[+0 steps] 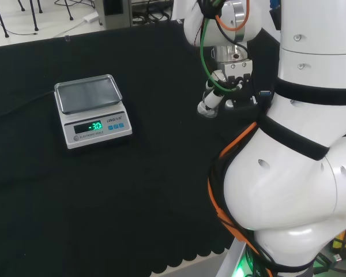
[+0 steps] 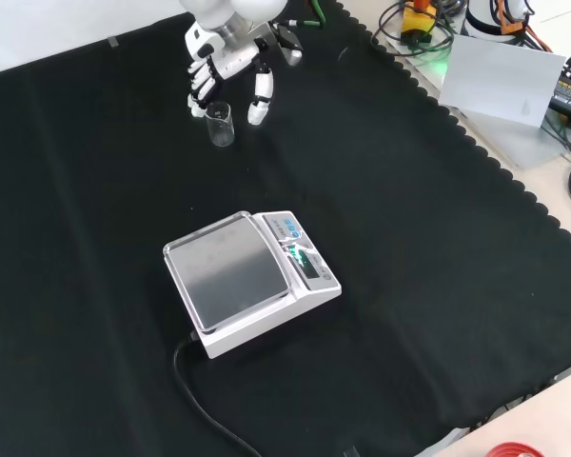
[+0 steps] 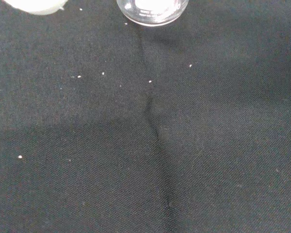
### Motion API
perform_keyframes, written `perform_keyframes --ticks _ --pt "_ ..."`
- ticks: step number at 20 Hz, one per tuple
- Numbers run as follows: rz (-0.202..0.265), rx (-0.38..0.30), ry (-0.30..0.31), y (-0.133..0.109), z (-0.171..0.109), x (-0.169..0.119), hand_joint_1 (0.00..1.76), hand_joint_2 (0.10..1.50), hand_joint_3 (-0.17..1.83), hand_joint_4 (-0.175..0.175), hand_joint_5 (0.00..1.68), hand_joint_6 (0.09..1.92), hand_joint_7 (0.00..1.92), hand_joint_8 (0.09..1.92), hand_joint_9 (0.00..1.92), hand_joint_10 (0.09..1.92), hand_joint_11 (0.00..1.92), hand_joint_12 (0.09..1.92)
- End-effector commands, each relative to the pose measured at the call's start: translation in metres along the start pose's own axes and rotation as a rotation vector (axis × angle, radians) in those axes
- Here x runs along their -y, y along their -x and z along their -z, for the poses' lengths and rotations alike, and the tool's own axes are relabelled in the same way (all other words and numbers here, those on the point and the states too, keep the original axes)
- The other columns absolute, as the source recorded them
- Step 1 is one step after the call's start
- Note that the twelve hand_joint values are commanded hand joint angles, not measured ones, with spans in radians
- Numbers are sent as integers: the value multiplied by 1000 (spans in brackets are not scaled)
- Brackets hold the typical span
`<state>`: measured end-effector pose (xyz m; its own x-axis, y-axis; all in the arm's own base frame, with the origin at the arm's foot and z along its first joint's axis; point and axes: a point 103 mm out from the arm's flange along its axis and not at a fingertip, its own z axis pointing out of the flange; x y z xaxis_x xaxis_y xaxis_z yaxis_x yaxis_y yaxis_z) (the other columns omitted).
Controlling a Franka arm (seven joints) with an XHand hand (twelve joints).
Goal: Pick up the beaker.
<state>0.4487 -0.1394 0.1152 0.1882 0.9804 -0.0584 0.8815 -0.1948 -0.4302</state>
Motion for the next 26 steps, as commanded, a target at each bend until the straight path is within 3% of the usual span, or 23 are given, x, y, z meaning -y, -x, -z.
perform_keyframes --ticks 1,3,14,21,26 --pt "-1 -11 21 -3 -1 -3 676 677 391 -14 313 173 122 645 272 811 9 1472" --pt "5 14 31 -17 -1 -12 722 691 400 -13 328 165 152 649 328 800 63 1456" --pt "1 35 63 -14 -3 -19 908 712 547 -21 476 193 311 646 589 717 294 1375" --pt "-8 52 92 -15 -1 -23 962 750 639 -25 592 608 440 641 773 649 445 1316" --pt "-6 57 98 -16 -1 -27 977 785 658 -31 621 720 489 650 827 641 505 1297"
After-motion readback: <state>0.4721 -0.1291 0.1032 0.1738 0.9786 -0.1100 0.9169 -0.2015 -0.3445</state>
